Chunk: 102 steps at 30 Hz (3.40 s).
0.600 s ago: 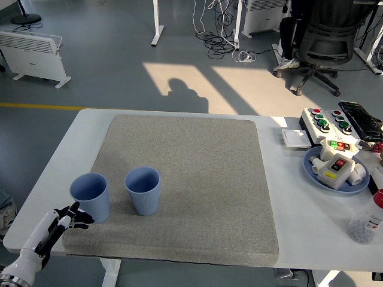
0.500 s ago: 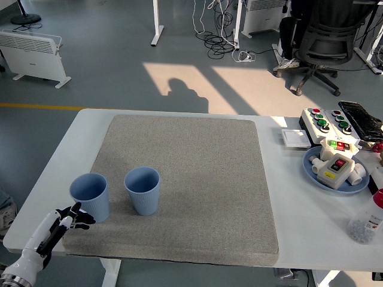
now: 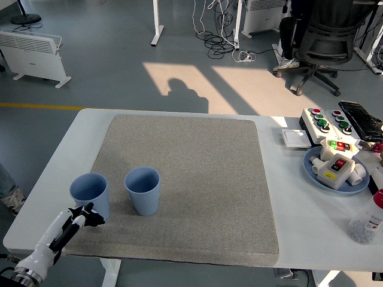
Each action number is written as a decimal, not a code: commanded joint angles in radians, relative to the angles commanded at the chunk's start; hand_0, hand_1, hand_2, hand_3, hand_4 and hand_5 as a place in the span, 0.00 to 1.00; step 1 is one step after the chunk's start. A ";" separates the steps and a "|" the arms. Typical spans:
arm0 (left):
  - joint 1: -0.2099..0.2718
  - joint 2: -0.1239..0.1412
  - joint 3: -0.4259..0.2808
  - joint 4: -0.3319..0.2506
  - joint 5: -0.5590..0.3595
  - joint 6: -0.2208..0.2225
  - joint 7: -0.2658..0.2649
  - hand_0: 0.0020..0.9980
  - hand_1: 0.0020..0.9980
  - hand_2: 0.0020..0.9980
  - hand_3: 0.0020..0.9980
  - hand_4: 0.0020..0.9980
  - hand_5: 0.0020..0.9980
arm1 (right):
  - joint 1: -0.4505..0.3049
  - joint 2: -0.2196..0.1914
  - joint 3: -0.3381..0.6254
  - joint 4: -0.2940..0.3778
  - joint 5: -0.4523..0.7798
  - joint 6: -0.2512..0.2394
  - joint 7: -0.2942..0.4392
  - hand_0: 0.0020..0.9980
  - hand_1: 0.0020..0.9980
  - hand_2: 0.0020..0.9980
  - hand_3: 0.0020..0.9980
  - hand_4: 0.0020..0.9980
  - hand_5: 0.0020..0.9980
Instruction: Push cup pick cup insert cup
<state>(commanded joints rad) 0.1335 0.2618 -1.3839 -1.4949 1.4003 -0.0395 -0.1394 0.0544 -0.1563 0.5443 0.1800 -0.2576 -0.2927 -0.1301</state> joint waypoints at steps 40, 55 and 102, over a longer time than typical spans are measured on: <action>-0.211 0.042 0.108 0.217 -0.118 0.040 -0.065 0.70 0.64 0.55 0.47 0.66 1.00 | 0.018 0.007 -0.004 0.000 -0.017 0.002 -0.009 0.69 0.62 0.66 0.58 0.10 0.47; -0.344 0.053 0.192 0.364 -0.240 0.060 -0.109 0.71 0.64 0.54 0.47 0.66 1.00 | 0.020 0.007 -0.013 0.000 -0.021 0.003 -0.011 0.69 0.62 0.66 0.58 0.10 0.47; -0.667 0.092 0.556 0.674 -0.537 0.130 -0.231 0.72 0.63 0.53 0.46 0.63 1.00 | 0.017 0.006 -0.046 0.000 -0.024 0.007 -0.014 0.69 0.62 0.66 0.58 0.10 0.46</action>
<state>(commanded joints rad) -0.5334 0.3543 -0.8275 -0.8206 0.8632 0.0908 -0.3701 0.0710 -0.1500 0.4986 0.1800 -0.2817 -0.2856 -0.1441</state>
